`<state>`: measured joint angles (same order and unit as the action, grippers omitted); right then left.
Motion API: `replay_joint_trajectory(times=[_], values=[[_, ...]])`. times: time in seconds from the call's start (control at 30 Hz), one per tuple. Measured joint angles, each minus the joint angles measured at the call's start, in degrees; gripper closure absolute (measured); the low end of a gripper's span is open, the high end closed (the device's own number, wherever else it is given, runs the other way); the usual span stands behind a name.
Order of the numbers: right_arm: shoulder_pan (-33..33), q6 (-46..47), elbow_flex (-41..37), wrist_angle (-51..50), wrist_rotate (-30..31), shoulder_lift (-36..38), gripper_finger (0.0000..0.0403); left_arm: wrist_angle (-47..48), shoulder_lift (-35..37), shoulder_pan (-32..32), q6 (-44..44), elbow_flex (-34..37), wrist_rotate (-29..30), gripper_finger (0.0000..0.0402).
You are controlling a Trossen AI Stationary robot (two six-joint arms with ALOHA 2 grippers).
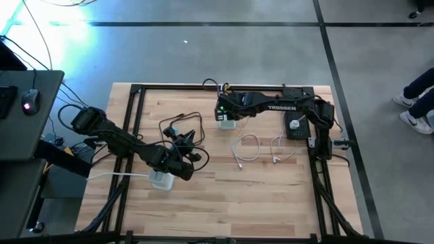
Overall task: Insert USB
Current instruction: Insert the white charger cable into the light green outlet extension
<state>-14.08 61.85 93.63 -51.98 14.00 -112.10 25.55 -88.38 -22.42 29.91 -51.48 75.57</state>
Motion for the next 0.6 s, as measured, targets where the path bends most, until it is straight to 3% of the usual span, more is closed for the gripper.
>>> replay_joint_trajectory(times=[0.6], values=[[-0.18,2.54,0.45,-1.62,-0.62,-0.02,0.0403,0.01,-0.02,0.01,0.02,0.00,0.00,0.0392]])
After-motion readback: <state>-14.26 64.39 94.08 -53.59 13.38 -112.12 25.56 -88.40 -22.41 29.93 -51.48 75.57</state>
